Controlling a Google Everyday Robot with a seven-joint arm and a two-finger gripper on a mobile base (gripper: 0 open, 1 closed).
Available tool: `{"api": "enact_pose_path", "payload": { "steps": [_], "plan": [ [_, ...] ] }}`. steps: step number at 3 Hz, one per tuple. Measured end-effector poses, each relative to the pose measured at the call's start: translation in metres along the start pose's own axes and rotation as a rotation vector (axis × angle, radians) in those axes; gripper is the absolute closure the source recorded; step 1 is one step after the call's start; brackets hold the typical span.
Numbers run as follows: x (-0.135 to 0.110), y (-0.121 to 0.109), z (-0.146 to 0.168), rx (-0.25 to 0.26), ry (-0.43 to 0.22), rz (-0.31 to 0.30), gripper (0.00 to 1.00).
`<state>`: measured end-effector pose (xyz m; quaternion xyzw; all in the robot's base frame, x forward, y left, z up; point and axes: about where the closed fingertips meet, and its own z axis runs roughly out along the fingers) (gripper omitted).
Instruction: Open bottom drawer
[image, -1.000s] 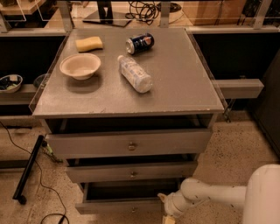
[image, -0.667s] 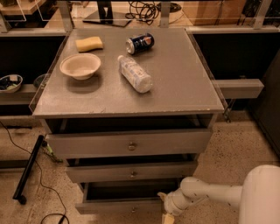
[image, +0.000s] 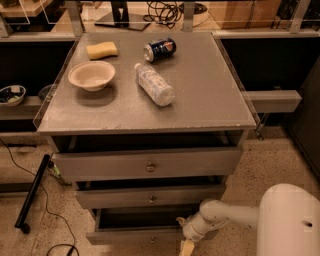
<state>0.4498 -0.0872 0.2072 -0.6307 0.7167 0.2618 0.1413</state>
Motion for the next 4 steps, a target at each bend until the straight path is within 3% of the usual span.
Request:
{"api": "enact_pose_path", "payload": {
  "steps": [2,3,4],
  "plan": [
    [0.0000,0.0000,0.0000,0.000,0.000,0.000,0.42],
    [0.0000,0.0001,0.0001,0.000,0.000,0.000,0.73],
    [0.0000,0.0001,0.0001,0.000,0.000,0.000,0.96]
  ]
}}
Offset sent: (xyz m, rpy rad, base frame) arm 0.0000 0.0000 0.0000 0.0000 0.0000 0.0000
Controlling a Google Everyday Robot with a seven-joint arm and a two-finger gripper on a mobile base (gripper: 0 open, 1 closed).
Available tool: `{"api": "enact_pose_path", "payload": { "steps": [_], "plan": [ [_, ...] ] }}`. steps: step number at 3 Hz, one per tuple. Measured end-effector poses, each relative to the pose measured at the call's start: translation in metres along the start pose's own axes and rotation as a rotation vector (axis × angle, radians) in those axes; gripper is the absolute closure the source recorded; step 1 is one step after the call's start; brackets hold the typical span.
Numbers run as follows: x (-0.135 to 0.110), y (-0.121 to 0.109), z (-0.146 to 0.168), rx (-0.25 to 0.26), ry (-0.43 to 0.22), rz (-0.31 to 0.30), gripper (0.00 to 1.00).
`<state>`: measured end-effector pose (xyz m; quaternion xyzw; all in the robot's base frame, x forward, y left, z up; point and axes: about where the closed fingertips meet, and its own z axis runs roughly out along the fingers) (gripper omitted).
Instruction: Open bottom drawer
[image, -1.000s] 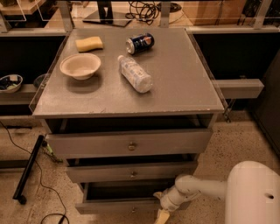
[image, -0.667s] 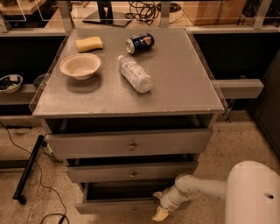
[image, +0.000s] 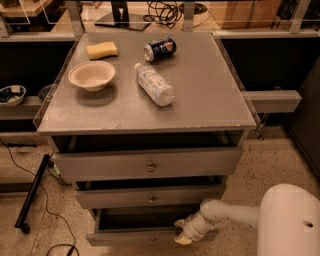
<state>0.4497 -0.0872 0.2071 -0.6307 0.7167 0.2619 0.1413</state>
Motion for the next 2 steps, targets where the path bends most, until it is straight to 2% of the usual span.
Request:
{"api": "enact_pose_path", "payload": {
  "steps": [2],
  "plan": [
    [-0.0002,-0.0010,-0.0003,0.000,0.000,0.000,1.00]
  ]
}}
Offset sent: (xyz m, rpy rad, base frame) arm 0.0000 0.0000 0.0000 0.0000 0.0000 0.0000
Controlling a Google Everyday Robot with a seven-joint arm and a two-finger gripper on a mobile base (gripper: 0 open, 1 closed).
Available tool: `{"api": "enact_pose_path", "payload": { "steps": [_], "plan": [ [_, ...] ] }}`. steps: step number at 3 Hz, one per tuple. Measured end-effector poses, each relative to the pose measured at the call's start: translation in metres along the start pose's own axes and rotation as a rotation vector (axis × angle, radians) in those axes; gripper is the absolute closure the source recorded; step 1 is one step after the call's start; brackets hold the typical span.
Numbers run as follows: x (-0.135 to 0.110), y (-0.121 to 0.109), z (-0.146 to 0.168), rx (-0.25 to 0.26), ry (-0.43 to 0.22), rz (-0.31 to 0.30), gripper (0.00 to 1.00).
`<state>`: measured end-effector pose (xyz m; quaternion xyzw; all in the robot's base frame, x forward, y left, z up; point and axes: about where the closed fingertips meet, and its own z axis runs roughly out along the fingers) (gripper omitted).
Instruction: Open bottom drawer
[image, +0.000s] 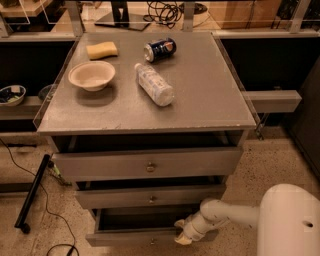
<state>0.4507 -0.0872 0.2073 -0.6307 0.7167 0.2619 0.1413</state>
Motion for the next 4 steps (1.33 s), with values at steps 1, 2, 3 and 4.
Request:
{"api": "enact_pose_path", "payload": {
  "steps": [1,2,3,4],
  "plan": [
    [-0.0006,-0.0036,-0.0008,0.000,0.000,0.000,1.00],
    [-0.0021,-0.0070,-0.0022,-0.003,-0.004,0.000,1.00],
    [-0.0028,-0.0115,-0.0031,-0.003,-0.004,-0.001,1.00],
    [-0.0063,-0.0128,-0.0053,-0.012,-0.015,-0.002,1.00]
  ]
}}
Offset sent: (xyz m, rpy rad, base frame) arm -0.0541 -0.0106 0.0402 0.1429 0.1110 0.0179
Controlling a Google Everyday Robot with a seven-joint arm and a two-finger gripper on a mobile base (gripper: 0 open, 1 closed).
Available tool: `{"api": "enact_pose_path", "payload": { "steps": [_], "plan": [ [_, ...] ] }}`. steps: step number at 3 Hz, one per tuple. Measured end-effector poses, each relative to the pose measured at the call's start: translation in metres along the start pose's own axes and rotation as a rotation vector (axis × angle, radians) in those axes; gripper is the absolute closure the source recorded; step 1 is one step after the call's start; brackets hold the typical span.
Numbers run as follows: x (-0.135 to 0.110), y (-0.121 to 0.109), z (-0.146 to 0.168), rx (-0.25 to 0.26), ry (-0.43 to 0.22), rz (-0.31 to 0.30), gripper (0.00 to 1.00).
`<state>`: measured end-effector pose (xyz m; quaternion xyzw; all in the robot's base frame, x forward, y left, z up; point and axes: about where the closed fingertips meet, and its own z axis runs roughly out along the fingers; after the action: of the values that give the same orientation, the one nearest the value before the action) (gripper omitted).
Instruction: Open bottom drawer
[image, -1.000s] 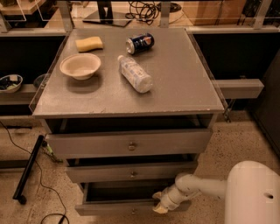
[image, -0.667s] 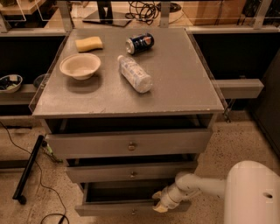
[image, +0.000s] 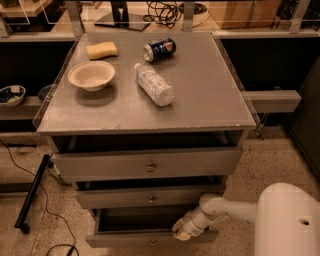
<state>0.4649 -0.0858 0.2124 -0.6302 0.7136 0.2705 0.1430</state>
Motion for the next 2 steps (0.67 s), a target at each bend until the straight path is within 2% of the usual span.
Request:
{"api": "enact_pose_path", "payload": {
  "steps": [2],
  "plan": [
    [-0.0044,-0.0056,-0.0039,-0.007,-0.010,-0.002,1.00]
  ]
}}
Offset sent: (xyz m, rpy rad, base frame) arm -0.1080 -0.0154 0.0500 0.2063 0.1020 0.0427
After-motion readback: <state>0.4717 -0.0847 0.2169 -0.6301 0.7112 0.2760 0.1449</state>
